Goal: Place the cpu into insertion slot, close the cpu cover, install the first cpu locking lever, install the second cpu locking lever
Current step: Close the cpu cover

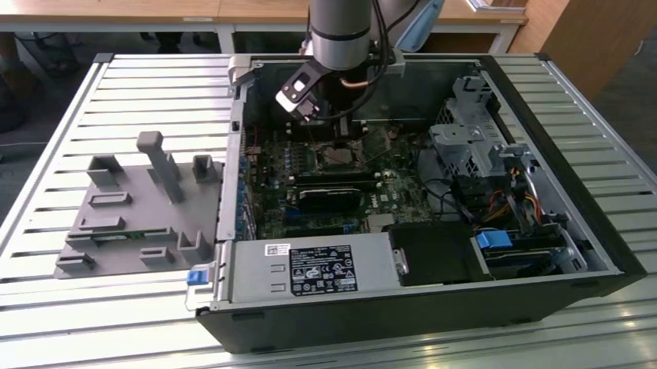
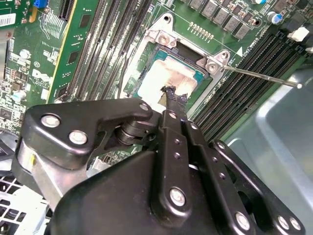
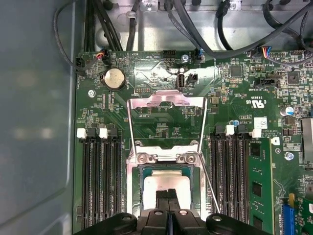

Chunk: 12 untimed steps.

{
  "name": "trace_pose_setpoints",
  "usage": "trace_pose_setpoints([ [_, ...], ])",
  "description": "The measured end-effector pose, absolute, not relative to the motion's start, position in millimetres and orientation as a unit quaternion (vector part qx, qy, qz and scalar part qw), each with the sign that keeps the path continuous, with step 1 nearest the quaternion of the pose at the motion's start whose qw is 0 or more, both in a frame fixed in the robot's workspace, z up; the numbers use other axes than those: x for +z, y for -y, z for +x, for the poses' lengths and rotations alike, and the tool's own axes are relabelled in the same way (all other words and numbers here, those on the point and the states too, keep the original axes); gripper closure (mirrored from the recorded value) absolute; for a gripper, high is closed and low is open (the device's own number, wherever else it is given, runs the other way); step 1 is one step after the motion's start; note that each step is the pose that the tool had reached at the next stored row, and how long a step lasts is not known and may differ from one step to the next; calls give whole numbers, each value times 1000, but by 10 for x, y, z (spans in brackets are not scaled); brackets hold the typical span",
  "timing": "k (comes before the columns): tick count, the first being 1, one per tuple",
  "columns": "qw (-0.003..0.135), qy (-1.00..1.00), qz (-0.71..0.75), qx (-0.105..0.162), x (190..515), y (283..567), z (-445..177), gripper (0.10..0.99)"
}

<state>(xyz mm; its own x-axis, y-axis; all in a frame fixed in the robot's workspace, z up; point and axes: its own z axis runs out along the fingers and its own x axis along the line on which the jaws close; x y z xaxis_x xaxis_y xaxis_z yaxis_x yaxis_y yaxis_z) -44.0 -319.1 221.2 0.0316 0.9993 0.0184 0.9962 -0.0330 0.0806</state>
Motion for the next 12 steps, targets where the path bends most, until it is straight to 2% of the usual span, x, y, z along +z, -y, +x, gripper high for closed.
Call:
trace_pose_setpoints([
  [12,21,-695,718,34,2321,3191,-439,976],
])
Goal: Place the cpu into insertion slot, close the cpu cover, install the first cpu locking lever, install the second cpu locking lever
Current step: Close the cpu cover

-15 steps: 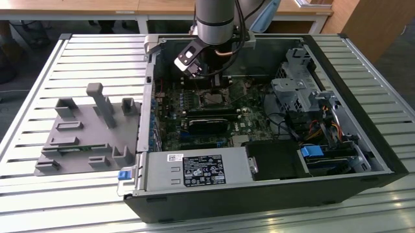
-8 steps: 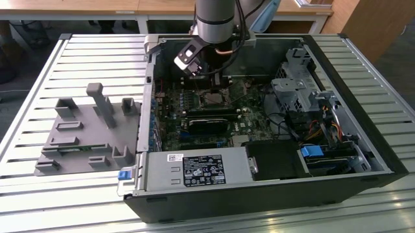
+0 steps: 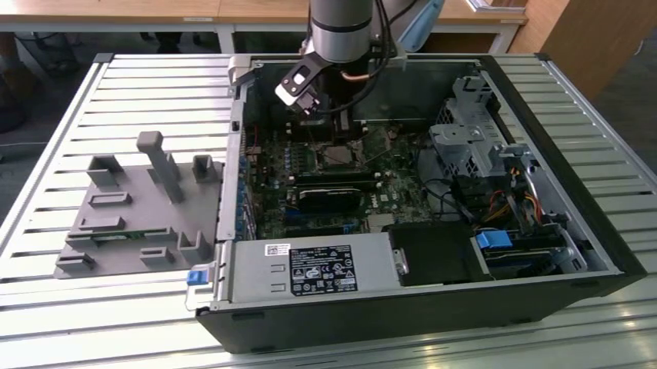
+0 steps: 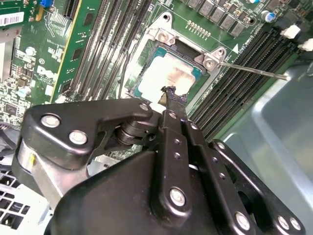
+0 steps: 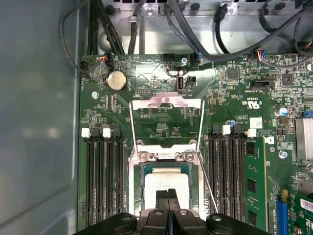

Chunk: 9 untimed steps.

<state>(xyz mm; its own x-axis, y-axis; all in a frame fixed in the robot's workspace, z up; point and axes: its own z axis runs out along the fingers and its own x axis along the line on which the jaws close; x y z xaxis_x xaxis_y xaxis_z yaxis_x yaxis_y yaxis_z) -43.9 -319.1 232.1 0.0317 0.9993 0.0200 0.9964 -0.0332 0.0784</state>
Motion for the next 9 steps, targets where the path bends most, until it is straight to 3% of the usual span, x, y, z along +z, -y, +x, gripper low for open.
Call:
trace_pose_setpoints([
  [9,21,-695,718,34,2438,3191,-439,976],
])
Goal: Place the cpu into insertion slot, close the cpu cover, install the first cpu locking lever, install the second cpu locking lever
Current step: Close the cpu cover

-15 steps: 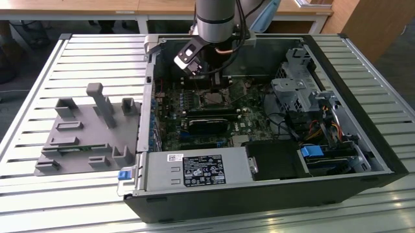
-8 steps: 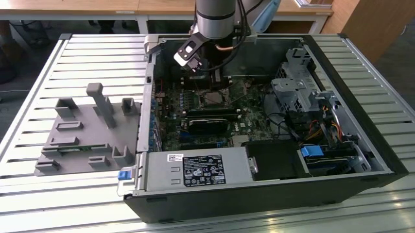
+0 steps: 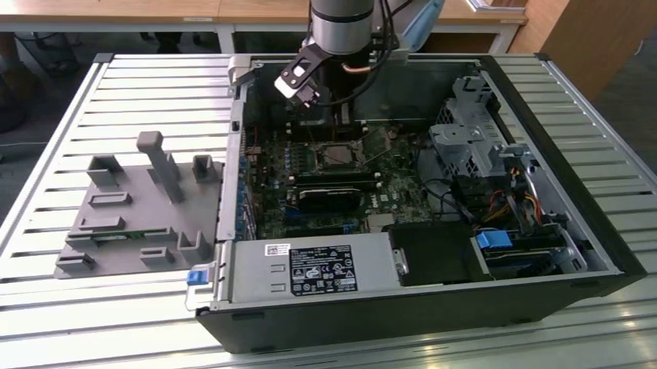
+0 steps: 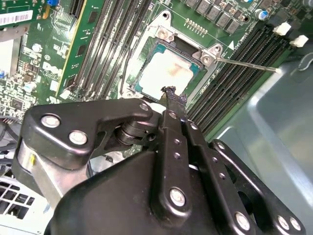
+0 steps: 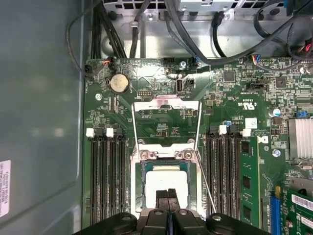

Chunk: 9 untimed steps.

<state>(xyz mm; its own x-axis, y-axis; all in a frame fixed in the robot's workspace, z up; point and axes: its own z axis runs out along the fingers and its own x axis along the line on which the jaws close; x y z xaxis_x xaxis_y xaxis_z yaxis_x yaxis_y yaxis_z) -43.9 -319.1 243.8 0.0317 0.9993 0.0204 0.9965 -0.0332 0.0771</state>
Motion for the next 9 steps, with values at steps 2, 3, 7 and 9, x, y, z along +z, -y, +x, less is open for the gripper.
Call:
trace_pose_setpoints([
  [2,20,-695,718,34,2450,3195,-439,976],
  [3,20,-695,718,34,2451,3204,-439,976],
  [7,20,-695,718,34,2451,3274,-440,976],
  [9,20,-695,718,34,2451,3296,-439,976],
])
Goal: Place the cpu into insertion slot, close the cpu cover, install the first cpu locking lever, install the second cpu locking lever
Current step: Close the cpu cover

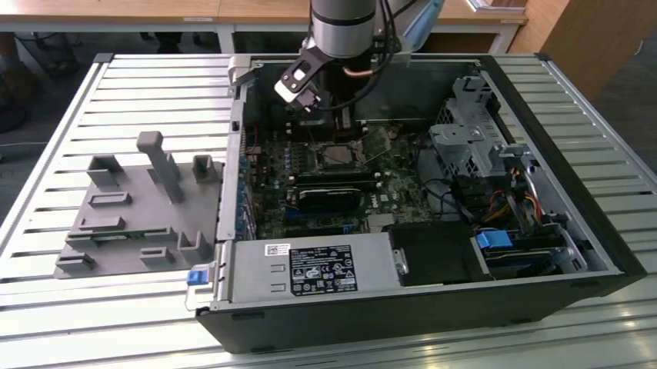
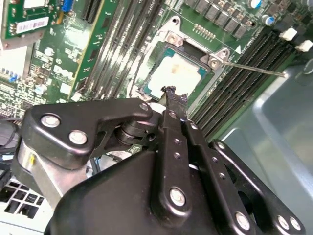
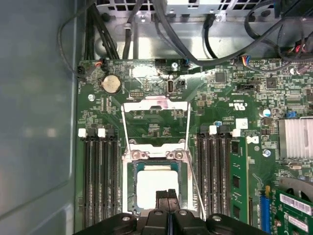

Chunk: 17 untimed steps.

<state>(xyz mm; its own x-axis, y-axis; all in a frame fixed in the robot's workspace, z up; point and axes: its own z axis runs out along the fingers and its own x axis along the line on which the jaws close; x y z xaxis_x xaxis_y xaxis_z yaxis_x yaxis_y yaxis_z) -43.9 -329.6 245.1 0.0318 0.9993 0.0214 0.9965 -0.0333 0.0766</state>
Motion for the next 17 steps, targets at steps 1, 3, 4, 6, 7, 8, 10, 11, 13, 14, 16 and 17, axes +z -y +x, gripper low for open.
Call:
trace_pose_setpoints([
  [1,20,-695,718,34,2451,3300,-438,976],
  [3,19,-695,718,33,2450,3301,-409,976],
  [4,17,-695,718,31,2451,3302,-384,976],
  [6,12,-695,718,28,2455,3302,-349,976],
  [7,11,-695,718,28,2466,3303,-342,976],
  [8,10,-695,718,27,2485,3302,-340,976],
  [10,9,-695,718,27,2547,3302,-341,976],
  [11,9,-695,718,27,2578,3302,-340,976],
  [13,9,-695,718,27,2614,3302,-340,976],
  [14,9,-696,718,27,2617,3302,-338,976],
  [16,8,-698,716,27,2616,3302,-316,976],
  [17,8,-699,714,27,2617,3302,-298,976],
])
